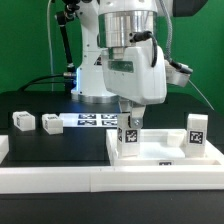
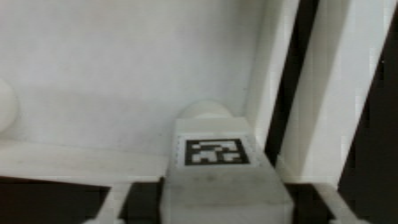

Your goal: Assemble square table

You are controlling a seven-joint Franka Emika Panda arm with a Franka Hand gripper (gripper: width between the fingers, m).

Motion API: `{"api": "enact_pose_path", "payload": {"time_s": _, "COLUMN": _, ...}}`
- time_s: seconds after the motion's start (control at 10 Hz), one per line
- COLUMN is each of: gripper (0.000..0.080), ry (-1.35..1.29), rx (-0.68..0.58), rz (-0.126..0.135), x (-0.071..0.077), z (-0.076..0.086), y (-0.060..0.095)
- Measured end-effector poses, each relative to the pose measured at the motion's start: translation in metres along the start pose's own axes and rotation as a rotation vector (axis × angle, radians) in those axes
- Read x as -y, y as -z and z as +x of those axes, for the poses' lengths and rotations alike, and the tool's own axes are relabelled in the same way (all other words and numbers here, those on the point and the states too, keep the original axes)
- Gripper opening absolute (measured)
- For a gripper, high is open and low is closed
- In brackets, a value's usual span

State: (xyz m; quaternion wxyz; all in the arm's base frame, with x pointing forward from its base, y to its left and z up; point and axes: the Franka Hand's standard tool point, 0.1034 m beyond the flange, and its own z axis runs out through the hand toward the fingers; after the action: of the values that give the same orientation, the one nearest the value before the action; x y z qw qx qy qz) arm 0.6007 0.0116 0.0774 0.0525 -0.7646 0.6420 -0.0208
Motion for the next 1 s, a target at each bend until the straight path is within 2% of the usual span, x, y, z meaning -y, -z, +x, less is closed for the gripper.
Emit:
{"api": "enact_pose_path", "payload": {"time_s": 0.1, "gripper": 0.0536, "ry": 0.105, "rx": -0.001, "rz": -0.004, "x": -0.0004, "z": -0.0003, "y": -0.0001}}
{"api": "enact_pose_path", "payload": {"time_s": 0.2, "gripper": 0.0536, "ry": 0.232, "rx": -0.003, "rz": -0.006, "x": -0.0005, "z": -0.0006, "y": -0.0001}}
{"api": "enact_pose_path", "payload": {"time_s": 0.3, "gripper": 0.0619, "ry": 0.353, "rx": -0.003, "rz": -0.007, "x": 0.0, "z": -0.0014, "y": 0.0001}}
{"api": "enact_pose_path", "payload": {"time_s": 0.4, "gripper": 0.0643, "ry": 0.453, "rx": -0.003, "rz": -0.007, "x": -0.0001, "z": -0.0011, "y": 0.0001}}
{"api": "enact_pose_path", "payload": {"time_s": 1.0, "gripper": 0.0649, "ry": 0.984, "rx": -0.001, "rz": -0.009, "x": -0.0007, "z": 0.0, "y": -0.0001}}
